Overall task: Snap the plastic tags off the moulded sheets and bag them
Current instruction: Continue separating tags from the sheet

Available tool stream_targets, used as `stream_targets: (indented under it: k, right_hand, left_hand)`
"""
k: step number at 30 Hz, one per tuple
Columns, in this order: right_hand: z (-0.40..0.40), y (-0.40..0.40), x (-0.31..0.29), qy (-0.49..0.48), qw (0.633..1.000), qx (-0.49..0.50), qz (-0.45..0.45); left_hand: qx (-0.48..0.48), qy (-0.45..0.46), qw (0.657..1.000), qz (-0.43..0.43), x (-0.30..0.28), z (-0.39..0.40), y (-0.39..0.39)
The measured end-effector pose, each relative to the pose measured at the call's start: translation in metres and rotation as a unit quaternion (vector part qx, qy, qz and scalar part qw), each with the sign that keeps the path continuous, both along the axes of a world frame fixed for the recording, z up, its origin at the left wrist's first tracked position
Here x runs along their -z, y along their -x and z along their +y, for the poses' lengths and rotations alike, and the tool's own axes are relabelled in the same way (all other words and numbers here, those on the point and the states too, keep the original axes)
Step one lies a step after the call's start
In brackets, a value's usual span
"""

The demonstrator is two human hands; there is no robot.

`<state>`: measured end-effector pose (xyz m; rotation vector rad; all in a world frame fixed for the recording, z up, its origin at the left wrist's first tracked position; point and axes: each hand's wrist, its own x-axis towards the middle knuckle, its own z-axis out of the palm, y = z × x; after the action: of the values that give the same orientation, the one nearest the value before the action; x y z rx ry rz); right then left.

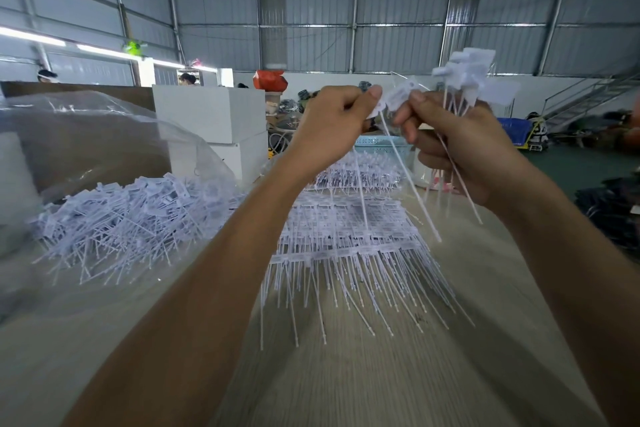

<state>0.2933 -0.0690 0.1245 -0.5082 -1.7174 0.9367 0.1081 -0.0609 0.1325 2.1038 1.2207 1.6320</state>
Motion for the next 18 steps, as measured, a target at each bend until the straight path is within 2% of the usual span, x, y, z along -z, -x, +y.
stream_targets:
  k: [2, 3, 5, 6, 9, 11, 14, 18]
  right_hand:
    - [-0.002, 0.001, 0.003, -0.031, 0.999, 0.026, -0.017]
    - [-0.003, 0.001, 0.004, -0.070, 0.993, 0.078, -0.051]
    - [-0.002, 0.001, 0.005, -0.156, 0.957, 0.209, -0.126]
    - [0.000, 0.001, 0.005, -0.179, 0.941, 0.250, -0.137]
    - [0.004, -0.002, 0.004, -0.201, 0.927, 0.292, -0.123]
    - [0.009, -0.005, 0.009, -0.179, 0.933, 0.292, -0.107]
    - [0.019, -0.018, 0.017, -0.089, 0.938, 0.329, -0.058]
    - [0.028, -0.028, 0.027, 0.027, 0.953, 0.299, 0.047]
  left_hand:
    - [0.042, 0.036, 0.997, -0.048, -0.002, -0.002, 0.002]
    - [0.068, 0.065, 0.993, -0.075, -0.004, -0.002, 0.005]
    - [0.130, 0.123, 0.978, -0.111, -0.006, -0.003, 0.014]
    - [0.158, 0.143, 0.970, -0.113, -0.006, -0.004, 0.016]
    - [0.206, 0.175, 0.959, -0.086, -0.006, -0.007, 0.015]
    - [0.240, 0.185, 0.949, -0.082, -0.006, -0.011, 0.013]
    - [0.300, 0.180, 0.934, -0.072, -0.010, -0.016, 0.015]
    - [0.164, 0.106, 0.980, -0.023, -0.014, -0.019, 0.014]
